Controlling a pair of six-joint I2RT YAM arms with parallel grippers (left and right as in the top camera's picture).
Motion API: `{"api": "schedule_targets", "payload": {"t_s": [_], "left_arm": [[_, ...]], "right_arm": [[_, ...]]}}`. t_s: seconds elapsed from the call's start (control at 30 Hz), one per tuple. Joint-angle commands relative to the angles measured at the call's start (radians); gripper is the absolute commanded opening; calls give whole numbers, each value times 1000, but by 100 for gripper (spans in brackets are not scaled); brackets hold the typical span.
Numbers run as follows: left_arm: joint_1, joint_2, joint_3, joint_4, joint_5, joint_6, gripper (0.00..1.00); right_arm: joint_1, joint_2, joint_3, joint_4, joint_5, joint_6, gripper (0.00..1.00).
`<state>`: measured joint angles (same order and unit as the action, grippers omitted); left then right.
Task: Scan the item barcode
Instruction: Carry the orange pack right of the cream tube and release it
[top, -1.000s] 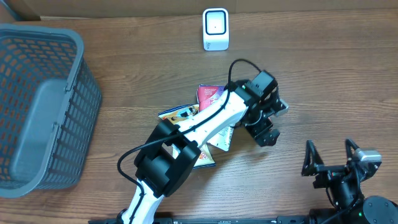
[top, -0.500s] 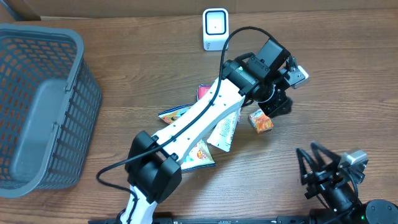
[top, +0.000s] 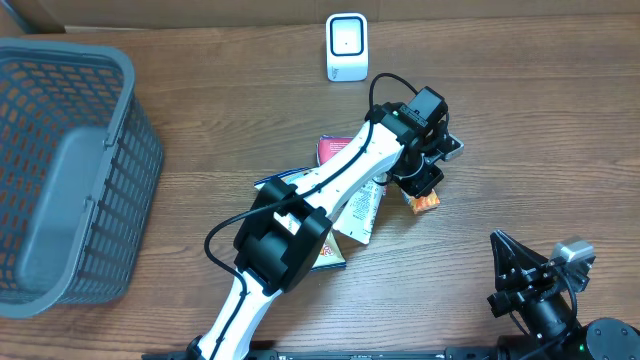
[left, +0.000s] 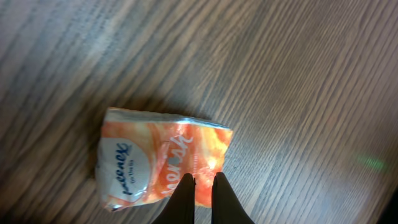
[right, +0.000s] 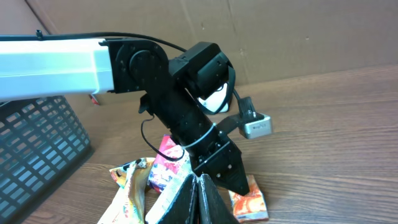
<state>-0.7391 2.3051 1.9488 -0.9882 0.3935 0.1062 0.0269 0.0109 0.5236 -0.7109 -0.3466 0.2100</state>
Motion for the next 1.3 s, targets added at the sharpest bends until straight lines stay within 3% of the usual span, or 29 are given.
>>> {"api": "schedule_targets", "payload": {"t_s": [0.0,0.57,1.27], "left_arm": [[13,-3,3,2,24,-39,4],[40,44,2,7,166,-83,4],[45,110,2,-24,69,-122,4]], "right_arm": [[-3,-7,21,-1,17,8,4],[-3,-7,21,-2,17,7,4],[-3,-7,21,-2,17,7,4]]}}
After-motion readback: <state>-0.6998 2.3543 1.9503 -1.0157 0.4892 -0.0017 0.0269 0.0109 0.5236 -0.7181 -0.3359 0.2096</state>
